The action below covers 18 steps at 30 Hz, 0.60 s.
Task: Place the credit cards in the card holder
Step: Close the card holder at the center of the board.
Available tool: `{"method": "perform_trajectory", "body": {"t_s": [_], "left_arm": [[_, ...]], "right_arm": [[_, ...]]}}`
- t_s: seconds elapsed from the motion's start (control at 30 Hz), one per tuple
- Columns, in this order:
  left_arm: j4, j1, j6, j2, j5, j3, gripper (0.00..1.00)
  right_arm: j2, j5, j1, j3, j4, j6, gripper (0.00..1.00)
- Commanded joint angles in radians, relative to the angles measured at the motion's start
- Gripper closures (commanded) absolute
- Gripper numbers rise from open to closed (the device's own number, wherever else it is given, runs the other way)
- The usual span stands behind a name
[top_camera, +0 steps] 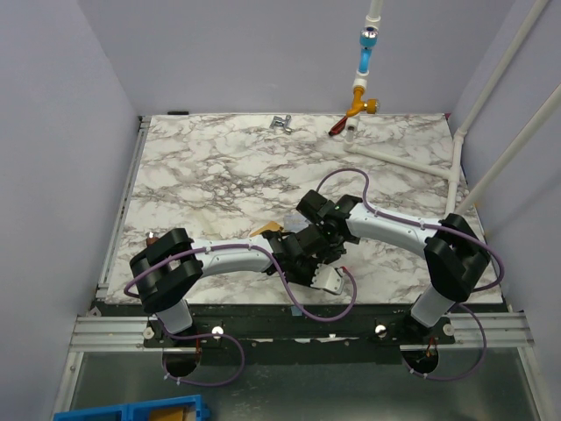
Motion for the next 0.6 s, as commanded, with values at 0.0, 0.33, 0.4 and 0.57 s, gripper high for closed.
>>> {"method": "perform_trajectory", "body": {"t_s": [0.0, 0.33, 0.4, 0.57], "left_arm": [[-0.008, 0.002, -0.005, -0.015, -0.013, 0.003, 0.79], [-0.015, 0.002, -0.007, -0.015, -0.009, 0.011, 0.8], [-0.016, 0.002, -0.005, -0.013, -0.011, 0.011, 0.8], [-0.021, 0.002, -0.004, -0.005, -0.013, 0.014, 0.81]], "right_arm": [[0.013, 0.041, 0.026, 0.035, -0.037, 0.015, 0.84], [0.0, 0.034, 0.035, 0.046, -0.042, 0.028, 0.99], [-0.007, 0.023, 0.036, 0.039, -0.02, 0.041, 0.99], [-0.008, 0.013, 0.036, 0.027, 0.044, 0.08, 0.99]]}}
